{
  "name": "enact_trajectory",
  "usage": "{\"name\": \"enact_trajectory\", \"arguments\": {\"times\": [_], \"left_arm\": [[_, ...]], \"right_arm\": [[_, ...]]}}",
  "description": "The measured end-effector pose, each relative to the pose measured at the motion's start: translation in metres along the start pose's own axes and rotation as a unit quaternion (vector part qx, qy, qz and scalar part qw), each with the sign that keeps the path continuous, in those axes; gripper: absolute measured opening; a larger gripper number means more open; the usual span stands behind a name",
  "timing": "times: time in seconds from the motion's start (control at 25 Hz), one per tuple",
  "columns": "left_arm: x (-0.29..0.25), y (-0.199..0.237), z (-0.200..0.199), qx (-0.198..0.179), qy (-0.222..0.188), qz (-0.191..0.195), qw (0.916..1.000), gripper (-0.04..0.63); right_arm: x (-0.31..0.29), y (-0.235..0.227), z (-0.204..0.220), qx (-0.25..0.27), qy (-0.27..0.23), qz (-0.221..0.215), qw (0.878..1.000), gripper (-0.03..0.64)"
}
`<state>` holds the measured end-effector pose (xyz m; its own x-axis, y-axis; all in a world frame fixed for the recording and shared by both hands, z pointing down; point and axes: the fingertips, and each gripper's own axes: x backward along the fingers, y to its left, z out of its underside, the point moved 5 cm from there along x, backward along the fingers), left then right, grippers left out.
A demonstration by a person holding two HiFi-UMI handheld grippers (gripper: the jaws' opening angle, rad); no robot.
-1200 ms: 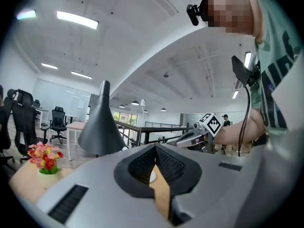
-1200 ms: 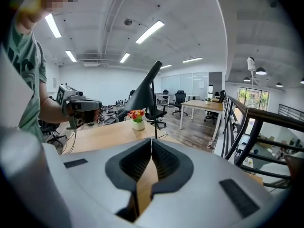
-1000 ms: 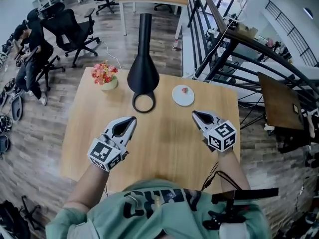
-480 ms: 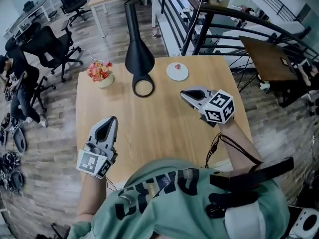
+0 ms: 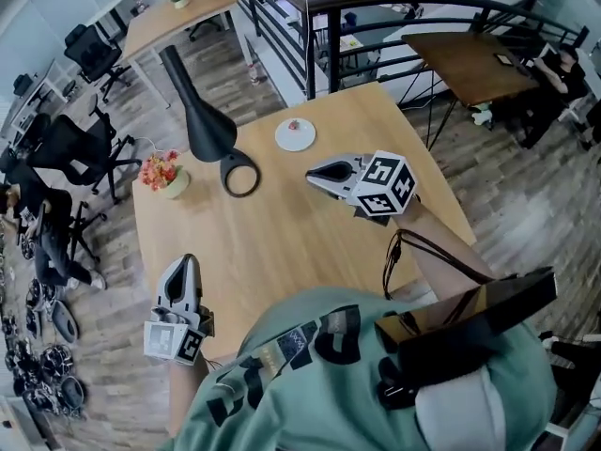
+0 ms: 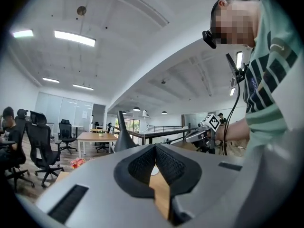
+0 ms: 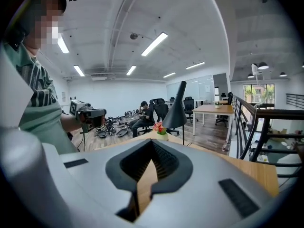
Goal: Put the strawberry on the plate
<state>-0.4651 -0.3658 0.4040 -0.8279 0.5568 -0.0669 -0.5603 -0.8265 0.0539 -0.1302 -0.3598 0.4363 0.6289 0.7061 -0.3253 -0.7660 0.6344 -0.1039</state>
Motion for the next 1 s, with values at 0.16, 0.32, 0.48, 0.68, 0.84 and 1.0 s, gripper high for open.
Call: {"name": "enact_trajectory", "arguments": {"times": [0.16,0.32,0.48,0.68,0.84,1.0], "left_arm": [[-0.035,-0.061,-0.003,0.013,-0.005,-0.017,0.9997,0.005],[-0.081,-0.133,-0.003,0.027,-0.005,-0.002,0.9996,0.005],[-0.116,-0.196,-0.005,0.023,0.020,0.028,0.9992,0.005],[-0.134,-0.237,-0.005,0.010,0.052,0.057,0.9970,0.005],[-0.136,-0.243,-0.006,0.008,0.054,0.070,0.9961,0.005],[-0.122,-0.234,-0.007,0.007,0.039,0.094,0.9948,0.005]], "right_arm": [[0.054,-0.031,0.026,-0.010,-0.005,-0.015,1.000,0.008],[0.111,-0.056,0.063,-0.025,-0.004,-0.032,0.999,0.008],[0.161,-0.073,0.095,-0.053,-0.008,-0.042,0.998,0.008],[0.196,-0.087,0.122,-0.082,-0.022,-0.041,0.996,0.008],[0.203,-0.078,0.131,-0.096,-0.031,-0.040,0.994,0.008],[0.192,-0.053,0.127,-0.088,-0.023,-0.032,0.995,0.008]]}}
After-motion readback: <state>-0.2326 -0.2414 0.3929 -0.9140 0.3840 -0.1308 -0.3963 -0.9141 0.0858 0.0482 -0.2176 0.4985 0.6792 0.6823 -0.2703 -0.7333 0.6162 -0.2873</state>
